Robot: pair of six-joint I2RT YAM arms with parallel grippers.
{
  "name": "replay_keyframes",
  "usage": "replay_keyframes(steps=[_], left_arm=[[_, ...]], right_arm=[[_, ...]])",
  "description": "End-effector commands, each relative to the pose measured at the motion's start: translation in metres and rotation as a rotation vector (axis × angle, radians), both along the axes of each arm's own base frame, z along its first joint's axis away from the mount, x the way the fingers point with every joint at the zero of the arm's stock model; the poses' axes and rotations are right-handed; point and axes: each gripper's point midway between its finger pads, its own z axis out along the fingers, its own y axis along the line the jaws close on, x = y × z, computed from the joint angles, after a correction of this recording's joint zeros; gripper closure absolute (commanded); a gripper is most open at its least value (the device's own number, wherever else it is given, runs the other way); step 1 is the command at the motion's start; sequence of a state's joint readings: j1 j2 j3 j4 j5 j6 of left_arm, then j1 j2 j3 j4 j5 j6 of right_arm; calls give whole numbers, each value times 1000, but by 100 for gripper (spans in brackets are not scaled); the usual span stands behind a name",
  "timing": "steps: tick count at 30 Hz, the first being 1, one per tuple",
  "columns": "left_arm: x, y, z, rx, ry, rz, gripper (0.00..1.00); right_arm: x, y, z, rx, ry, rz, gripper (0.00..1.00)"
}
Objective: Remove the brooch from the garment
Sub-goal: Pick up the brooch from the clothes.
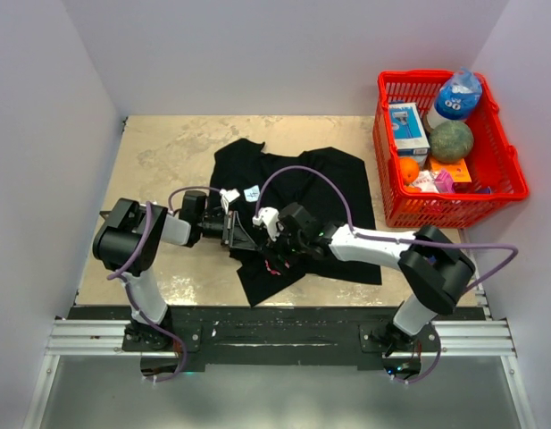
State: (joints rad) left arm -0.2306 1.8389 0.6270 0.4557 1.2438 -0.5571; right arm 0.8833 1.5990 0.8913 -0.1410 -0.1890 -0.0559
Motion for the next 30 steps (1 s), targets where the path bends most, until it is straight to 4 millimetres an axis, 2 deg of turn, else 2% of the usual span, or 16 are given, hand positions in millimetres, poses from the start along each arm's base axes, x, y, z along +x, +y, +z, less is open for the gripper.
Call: replay_keyframes(steps=[1,7,9,11,12,13,16,17,20,22,24,25,27,30], left_arm=[[2,-1,8,-9,-58,-11,72],[1,-1,6,1,-53,-15,72],[1,-1,3,3,-42,-18,71],[1,-3,1,3,-36,-23,71],[0,-3,-2,4,-27,-28,70],[0,-4,-1,-1,-31,-36,68],[-2,-8,-2,6,-65,-66,58],[-2,-9,-2,11,-76,-74,47],[-3,-11,-7,28,-136,-109,41],[-3,-10,-7,26,-174,-133,27],[-4,-7,-9,14,-267,-177,23],[-13,-5,-6,-6,-244,-202,18],[-17,1,-4,-35,-303,-231,18],[-32,9,6,-87,-282,-268,18]], right_arm=[[29,19,2,24,-75,-50,27],[27,16,-7,-17,-93,14,42],[24,18,-8,-31,-120,67,45],[19,22,-9,-41,-151,140,52],[17,25,-8,-41,-161,167,55],[12,28,-7,-35,-156,204,62],[0,34,0,-9,-129,290,70],[-4,36,4,8,-124,322,71],[-21,44,21,88,-80,398,73],[-25,46,26,108,-47,405,73],[-27,46,32,153,7,421,74],[-28,45,33,162,32,430,74],[-26,38,34,182,83,444,75],[-15,33,46,221,132,437,75]])
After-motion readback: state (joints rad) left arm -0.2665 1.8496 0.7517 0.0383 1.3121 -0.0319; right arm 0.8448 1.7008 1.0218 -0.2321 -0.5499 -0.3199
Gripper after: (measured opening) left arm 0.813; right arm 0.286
